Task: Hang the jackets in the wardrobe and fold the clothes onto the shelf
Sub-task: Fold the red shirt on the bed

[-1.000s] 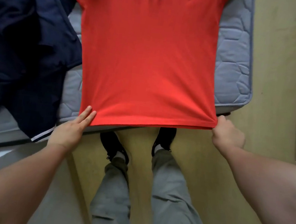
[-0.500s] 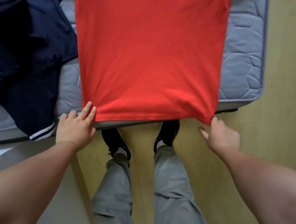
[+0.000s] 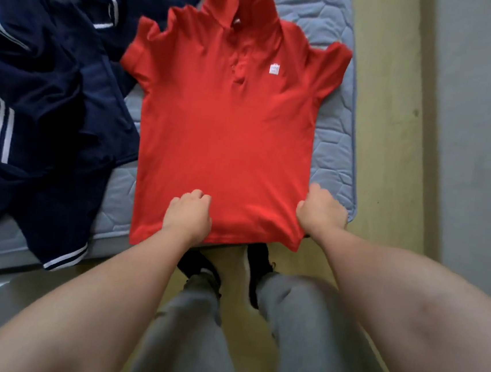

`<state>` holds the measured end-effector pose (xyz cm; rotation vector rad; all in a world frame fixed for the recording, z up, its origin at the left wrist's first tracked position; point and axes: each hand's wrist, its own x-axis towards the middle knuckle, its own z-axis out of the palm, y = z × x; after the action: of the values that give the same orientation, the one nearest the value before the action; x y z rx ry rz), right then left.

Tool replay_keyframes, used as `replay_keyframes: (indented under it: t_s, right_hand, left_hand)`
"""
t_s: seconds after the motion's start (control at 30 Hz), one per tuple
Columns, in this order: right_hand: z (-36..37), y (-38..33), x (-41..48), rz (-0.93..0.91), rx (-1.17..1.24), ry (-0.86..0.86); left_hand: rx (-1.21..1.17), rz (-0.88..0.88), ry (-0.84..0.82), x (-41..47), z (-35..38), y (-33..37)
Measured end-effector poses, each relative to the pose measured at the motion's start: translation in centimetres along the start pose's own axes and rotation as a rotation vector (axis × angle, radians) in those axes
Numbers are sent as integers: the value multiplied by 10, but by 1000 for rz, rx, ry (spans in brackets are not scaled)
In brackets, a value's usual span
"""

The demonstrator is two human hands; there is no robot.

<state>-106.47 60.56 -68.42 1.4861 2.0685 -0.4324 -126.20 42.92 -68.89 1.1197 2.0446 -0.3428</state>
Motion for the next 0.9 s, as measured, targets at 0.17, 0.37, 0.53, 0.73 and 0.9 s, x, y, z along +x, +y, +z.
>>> replay_keyframes:
  t_s: [0.17, 0.37, 0.53, 0.73, 0.9]
  right_hand:
    - [-74, -8, 79, 138, 242, 80]
    - [-132, -19, 224, 299, 702, 114]
    - [-135, -29, 323, 187, 966, -230]
    - [-143, 8, 334, -7, 1010, -448]
    - [-152, 36, 327, 14, 1089, -581]
  left_hand:
    - [-165, 34, 95, 48, -68, 43]
    - [-314, 71, 228, 164, -158, 116]
    - [-309, 9, 350, 285, -213, 166]
    - [-2, 37, 146, 350, -239, 194]
    - [62, -70, 17, 363, -250, 205]
